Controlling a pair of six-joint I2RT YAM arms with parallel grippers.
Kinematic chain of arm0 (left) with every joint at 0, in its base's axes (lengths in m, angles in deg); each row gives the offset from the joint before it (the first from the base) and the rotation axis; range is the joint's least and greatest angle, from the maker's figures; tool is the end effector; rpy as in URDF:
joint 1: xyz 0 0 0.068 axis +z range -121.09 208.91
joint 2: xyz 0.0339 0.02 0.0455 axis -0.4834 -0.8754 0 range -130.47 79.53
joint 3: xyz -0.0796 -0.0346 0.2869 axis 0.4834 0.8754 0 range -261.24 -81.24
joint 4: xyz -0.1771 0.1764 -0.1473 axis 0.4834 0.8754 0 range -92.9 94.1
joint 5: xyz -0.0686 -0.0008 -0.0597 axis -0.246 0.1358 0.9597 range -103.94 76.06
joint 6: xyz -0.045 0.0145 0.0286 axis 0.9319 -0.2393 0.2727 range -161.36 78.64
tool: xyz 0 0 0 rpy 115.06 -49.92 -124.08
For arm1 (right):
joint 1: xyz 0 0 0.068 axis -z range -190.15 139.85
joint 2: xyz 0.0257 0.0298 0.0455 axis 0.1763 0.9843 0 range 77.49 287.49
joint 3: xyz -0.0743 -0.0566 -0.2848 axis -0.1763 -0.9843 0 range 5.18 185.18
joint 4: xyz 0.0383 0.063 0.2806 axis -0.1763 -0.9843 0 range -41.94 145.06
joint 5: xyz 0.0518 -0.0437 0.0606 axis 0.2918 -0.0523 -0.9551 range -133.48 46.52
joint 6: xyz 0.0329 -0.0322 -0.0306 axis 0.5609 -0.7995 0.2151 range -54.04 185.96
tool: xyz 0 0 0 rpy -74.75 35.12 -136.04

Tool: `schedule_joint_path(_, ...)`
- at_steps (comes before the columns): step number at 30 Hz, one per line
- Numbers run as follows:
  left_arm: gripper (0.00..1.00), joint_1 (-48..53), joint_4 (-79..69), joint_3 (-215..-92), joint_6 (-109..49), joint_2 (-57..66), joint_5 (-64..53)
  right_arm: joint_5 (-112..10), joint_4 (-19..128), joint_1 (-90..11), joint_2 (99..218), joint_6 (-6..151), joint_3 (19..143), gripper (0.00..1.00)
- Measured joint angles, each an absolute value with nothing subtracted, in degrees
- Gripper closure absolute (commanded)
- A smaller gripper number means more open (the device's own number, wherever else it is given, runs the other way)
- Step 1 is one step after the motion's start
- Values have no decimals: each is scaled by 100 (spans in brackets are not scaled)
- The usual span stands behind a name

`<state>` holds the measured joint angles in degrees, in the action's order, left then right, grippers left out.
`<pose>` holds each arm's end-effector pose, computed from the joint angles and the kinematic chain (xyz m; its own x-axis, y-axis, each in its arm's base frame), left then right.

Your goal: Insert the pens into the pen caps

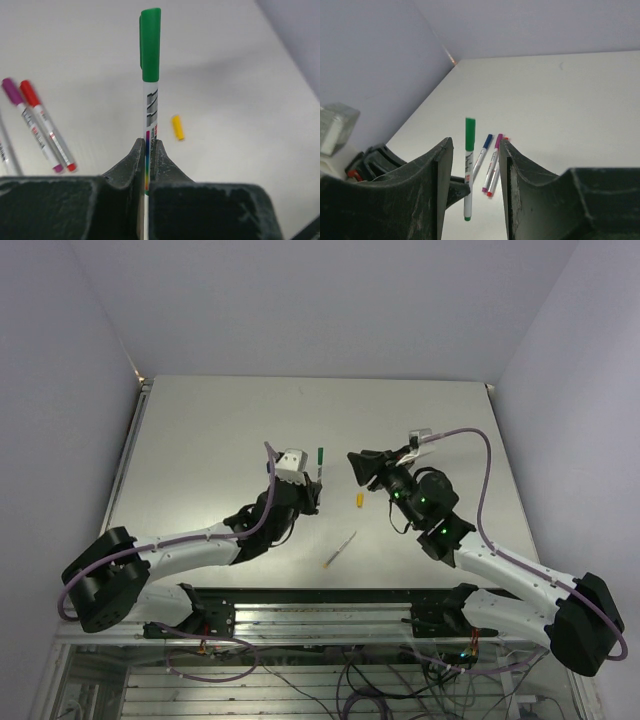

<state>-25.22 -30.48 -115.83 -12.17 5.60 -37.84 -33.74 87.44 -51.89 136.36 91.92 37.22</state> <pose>0.1861 -0.2312 0.2436 -0.3524 -0.2736 -0.8950 0.3857 0.8288 -0.4053 0.1928 0.1633 0.3031 -0.1674 0.4287 -0.8878 -0.5084 0.7340 0.4503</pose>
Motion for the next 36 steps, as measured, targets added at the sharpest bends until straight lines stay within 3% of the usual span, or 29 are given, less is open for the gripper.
schedule_joint_path(13, 93, -1967, -1572, -12932, -622, -1341, -4285, -2096, 7148, -5187, 13736, 9366, 3698, 60)
schedule_joint_path(23, 93, -1733, -729, -13948, -380, -2493, -4565, -1792, 6589, -5187, 13883, 9489, 3700, 61)
schedule_joint_path(32, 93, -1434, -257, -14289, -268, -2856, -4757, -1774, 6528, -5187, 13883, 9539, 3698, 61)
schedule_joint_path(36, 88, -1392, -200, -14381, -268, -2974, -4775, -1776, 6528, -5187, 13883, 9550, 3698, 61)
